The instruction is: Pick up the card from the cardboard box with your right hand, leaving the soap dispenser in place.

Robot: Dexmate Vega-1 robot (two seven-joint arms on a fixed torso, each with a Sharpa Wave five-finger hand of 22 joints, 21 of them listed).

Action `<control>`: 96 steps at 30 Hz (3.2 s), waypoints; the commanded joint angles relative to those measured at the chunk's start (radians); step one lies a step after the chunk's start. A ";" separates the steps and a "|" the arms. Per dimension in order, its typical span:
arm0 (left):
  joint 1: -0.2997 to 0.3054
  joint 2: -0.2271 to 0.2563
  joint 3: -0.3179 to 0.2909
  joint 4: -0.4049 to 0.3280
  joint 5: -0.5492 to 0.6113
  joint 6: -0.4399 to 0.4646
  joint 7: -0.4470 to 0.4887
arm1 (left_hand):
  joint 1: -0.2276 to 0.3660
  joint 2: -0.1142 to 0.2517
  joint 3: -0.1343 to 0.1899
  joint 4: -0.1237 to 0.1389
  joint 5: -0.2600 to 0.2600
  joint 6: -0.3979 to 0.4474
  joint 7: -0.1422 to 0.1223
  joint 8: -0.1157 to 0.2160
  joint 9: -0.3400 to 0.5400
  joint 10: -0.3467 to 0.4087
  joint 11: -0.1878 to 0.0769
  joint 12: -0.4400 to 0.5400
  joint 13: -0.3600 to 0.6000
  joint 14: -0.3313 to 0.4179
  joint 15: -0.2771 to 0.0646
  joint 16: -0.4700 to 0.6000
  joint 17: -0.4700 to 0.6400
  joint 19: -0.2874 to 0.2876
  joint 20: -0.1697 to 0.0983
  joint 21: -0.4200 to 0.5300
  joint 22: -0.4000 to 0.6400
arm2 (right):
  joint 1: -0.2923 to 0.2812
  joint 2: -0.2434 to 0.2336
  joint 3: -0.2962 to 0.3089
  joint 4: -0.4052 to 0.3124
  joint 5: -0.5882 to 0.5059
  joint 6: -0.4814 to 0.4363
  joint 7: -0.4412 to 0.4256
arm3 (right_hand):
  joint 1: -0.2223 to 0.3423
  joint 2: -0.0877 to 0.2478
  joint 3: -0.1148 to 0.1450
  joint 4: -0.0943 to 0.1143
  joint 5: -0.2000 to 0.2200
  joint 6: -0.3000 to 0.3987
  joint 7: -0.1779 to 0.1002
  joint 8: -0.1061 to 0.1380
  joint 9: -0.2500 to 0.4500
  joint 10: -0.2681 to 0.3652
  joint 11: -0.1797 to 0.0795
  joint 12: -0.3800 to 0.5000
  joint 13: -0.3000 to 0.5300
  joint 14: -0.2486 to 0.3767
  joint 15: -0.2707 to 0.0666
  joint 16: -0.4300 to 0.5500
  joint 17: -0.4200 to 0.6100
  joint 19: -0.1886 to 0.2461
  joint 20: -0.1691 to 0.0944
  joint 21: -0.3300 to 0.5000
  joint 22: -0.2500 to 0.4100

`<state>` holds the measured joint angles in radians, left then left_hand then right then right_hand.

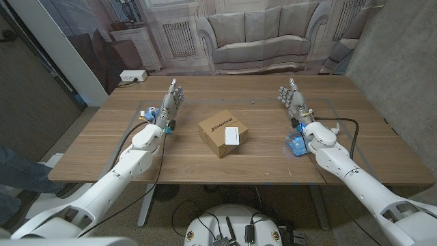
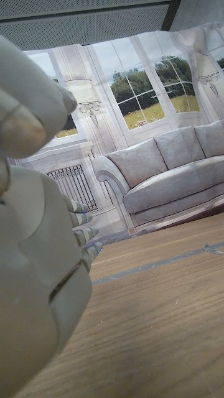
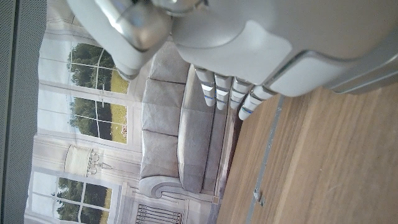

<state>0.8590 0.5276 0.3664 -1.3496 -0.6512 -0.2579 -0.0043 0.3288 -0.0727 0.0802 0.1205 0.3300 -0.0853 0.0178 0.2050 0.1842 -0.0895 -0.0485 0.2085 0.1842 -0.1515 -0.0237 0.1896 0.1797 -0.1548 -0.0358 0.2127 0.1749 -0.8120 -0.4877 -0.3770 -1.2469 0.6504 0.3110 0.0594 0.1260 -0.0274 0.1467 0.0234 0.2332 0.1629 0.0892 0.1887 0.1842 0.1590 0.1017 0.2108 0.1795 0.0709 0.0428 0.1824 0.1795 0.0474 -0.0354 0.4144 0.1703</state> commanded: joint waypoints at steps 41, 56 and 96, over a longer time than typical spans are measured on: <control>0.028 0.046 -0.020 -0.120 -0.060 0.103 -0.006 | 0.065 0.059 0.021 -0.013 0.017 0.049 0.006 0.013 0.002 0.042 0.000 0.014 0.005 0.038 0.005 0.009 0.000 0.038 -0.070 0.009 0.004 | -0.127 -0.065 0.047 -0.171 -0.026 0.105 -0.031 | 0.033 0.015 0.012 -0.018 0.007 0.051 -0.031 0.019 0.004 0.039 -0.028 0.012 0.005 0.034 -0.033 0.010 -0.001 0.042 -0.022 -0.019 0.005; 0.070 0.061 -0.048 -0.122 -0.089 0.013 -0.086 | 0.072 0.058 0.018 -0.017 0.016 0.050 0.005 0.009 0.002 0.044 -0.002 0.012 0.005 0.039 0.005 0.006 0.001 0.036 -0.067 0.004 0.004 | -0.180 -0.075 0.044 -0.240 -0.041 0.105 -0.058 | 0.038 0.018 0.013 -0.021 0.006 0.049 -0.031 0.016 0.005 0.040 -0.026 0.011 0.005 0.035 -0.029 0.009 -0.001 0.042 -0.018 -0.027 0.005; 0.141 0.132 -0.067 -0.245 -0.074 0.068 -0.021 | 0.118 0.064 -0.008 -0.037 0.019 0.133 -0.002 0.005 0.005 0.125 -0.009 0.011 0.012 0.085 -0.001 -0.007 0.006 0.046 -0.074 -0.017 0.009 | -0.277 -0.120 0.053 -0.347 -0.093 0.105 -0.110 | 0.042 0.023 0.010 -0.026 0.003 0.050 -0.031 0.013 0.005 0.042 -0.029 0.008 0.005 0.033 -0.021 0.006 0.000 0.044 -0.012 -0.047 0.006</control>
<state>0.9852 0.6483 0.3126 -1.5593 -0.6466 -0.2630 -0.0081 0.4470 -0.0172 0.0769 0.0816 0.3407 0.0557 0.0161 0.2142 0.1837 0.0448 -0.0572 0.2225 0.1934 -0.0557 -0.0267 0.1845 0.1833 -0.0977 -0.0359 0.2023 0.1795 -1.0546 -0.5846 -0.3338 -1.5444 0.5837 0.4228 -0.0227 0.1627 -0.0089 0.1576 0.0039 0.2322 0.2056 0.0571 0.2040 0.1836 0.1908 0.0767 0.2183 0.1814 0.1026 0.0141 0.1885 0.1770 0.0811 -0.0336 0.3722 0.1748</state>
